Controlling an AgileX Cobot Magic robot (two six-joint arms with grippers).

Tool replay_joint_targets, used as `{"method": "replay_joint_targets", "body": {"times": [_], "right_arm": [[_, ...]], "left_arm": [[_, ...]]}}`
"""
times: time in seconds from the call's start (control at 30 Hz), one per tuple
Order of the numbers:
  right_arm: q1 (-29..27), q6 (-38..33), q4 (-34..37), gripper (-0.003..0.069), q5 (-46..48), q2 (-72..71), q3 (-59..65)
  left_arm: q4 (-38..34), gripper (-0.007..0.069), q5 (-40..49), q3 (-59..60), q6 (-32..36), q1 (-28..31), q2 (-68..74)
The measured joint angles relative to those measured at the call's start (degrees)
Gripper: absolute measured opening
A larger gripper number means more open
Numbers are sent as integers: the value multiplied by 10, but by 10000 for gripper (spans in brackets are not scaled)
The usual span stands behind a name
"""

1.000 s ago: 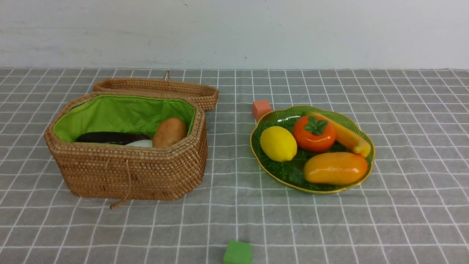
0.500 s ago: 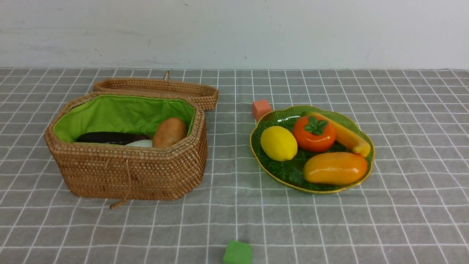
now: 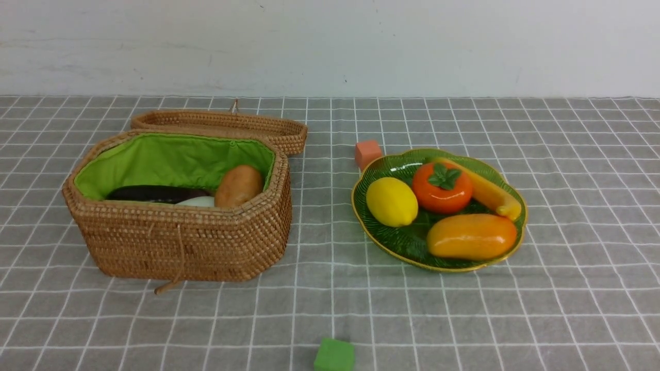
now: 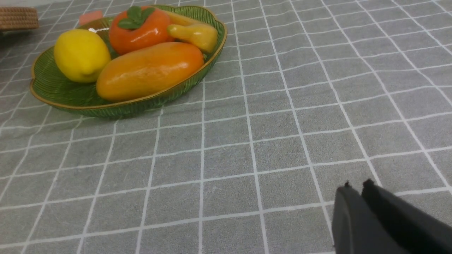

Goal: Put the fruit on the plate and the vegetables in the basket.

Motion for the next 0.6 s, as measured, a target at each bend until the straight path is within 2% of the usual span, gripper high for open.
{"method": "replay_joint_targets", "body": {"times": [0.6], "right_arm": [[0,0,0,77,0,0,0]], "left_arm": [[0,-13,0,0,0,0,0]]}}
